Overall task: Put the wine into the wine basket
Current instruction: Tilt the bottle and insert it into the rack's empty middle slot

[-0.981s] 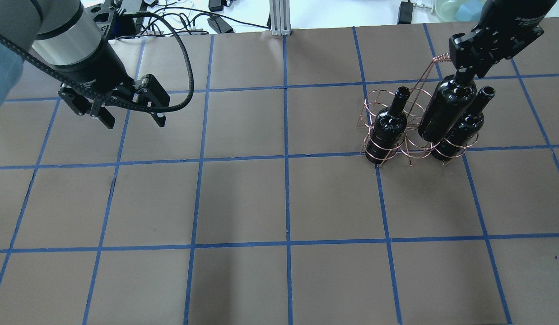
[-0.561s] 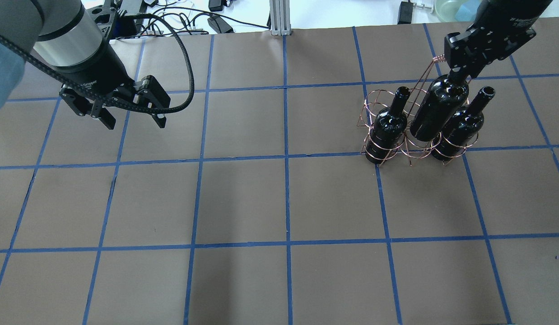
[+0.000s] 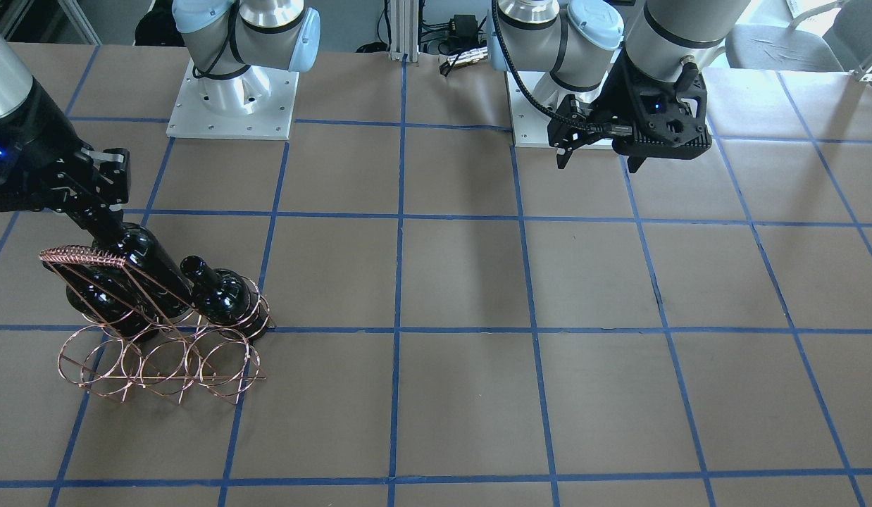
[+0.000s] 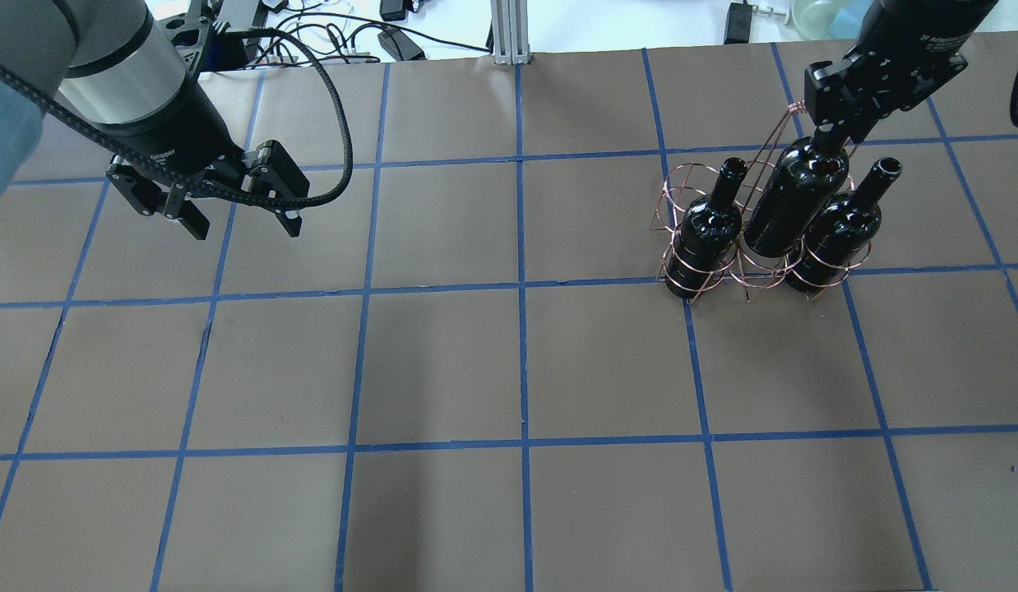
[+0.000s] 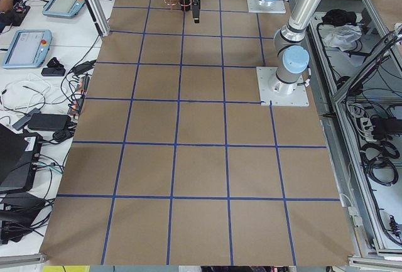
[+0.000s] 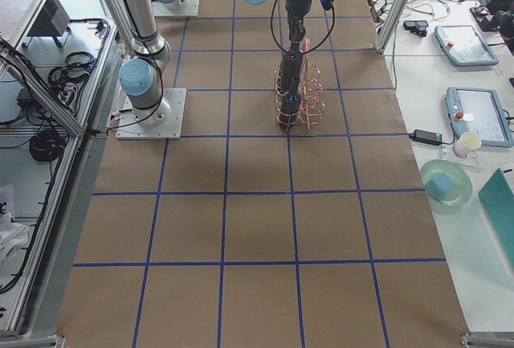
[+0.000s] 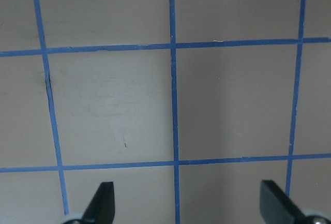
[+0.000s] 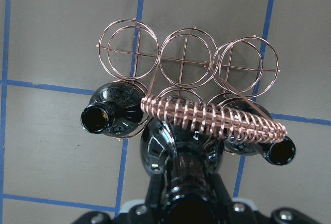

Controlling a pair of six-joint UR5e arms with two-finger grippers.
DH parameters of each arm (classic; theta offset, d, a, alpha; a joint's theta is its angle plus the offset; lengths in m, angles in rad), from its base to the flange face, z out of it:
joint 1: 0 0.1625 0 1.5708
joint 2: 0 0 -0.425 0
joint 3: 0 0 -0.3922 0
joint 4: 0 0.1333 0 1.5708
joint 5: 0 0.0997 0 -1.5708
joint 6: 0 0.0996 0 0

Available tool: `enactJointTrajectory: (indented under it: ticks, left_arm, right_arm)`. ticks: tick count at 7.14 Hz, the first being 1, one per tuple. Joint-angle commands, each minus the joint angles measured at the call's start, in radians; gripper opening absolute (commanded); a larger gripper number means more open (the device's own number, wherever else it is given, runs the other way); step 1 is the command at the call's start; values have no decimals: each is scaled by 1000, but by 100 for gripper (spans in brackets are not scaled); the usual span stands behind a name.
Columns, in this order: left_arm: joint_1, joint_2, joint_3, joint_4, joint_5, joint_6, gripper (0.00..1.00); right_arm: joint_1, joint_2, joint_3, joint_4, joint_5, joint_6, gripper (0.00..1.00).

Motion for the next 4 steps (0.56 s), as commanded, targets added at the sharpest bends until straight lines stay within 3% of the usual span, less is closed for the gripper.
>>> enactJointTrajectory:
  ticks: [1, 4]
  left_arm:
    - [0, -1, 0, 0, 2, 0, 100]
    - [-1, 2, 0, -11, 2, 0, 100]
  right_arm:
    - [0, 11, 1, -2, -1, -6, 0]
    - [-2, 16, 22, -15, -5, -6, 0]
